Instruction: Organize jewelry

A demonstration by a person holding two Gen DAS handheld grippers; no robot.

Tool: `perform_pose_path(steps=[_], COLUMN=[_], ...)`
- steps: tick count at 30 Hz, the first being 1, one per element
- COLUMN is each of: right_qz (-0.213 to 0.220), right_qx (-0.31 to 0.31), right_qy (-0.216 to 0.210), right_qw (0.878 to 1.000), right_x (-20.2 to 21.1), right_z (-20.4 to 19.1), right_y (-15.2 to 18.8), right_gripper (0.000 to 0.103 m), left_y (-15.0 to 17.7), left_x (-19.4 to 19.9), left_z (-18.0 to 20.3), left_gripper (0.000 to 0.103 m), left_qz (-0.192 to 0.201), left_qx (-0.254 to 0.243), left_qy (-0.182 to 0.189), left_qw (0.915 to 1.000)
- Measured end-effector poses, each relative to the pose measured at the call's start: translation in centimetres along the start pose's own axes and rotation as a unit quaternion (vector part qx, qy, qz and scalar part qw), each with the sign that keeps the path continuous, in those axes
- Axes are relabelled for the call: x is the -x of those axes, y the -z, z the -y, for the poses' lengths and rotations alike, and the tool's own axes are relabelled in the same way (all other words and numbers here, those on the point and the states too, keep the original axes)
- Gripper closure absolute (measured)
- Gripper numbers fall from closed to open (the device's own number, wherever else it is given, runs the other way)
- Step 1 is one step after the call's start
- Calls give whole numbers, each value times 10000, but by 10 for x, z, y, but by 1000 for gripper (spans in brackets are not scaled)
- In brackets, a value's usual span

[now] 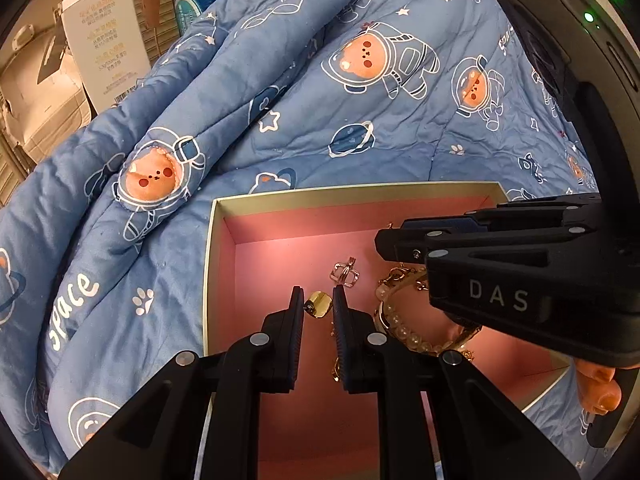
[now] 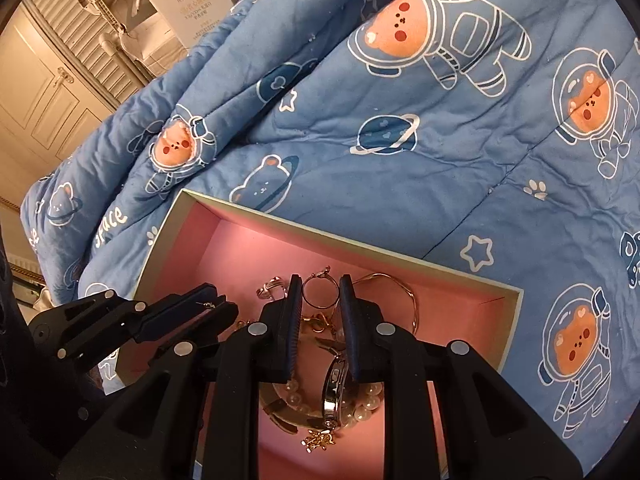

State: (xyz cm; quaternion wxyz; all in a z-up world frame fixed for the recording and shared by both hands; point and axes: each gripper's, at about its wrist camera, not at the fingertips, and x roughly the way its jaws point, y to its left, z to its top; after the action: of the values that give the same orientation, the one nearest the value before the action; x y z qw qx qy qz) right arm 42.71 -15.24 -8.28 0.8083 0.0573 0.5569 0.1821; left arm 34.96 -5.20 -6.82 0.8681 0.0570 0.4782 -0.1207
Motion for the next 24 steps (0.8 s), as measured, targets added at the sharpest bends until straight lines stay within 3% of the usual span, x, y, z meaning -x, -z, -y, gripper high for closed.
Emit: perform_pose_path(steps=[15, 22, 24], right_qz=[-53, -29, -15], right_qx=[32, -38, -81], right_qy=[156, 29, -27], right_qw=[9999, 10000, 10000], right_x=[-8, -4, 0], right_z=[2, 9, 11], right_y=[-1, -2, -2], right_gripper=[83, 82, 74], left_y=[0, 4, 5], left_x=[-2, 8, 12], left_z=[4, 1, 0], left_gripper=[88, 70, 65], left_qz=[29, 171, 221], left_qx=[-121, -64, -40], left_qy=[-50, -23, -9], left_qw=[9999, 9998, 9997])
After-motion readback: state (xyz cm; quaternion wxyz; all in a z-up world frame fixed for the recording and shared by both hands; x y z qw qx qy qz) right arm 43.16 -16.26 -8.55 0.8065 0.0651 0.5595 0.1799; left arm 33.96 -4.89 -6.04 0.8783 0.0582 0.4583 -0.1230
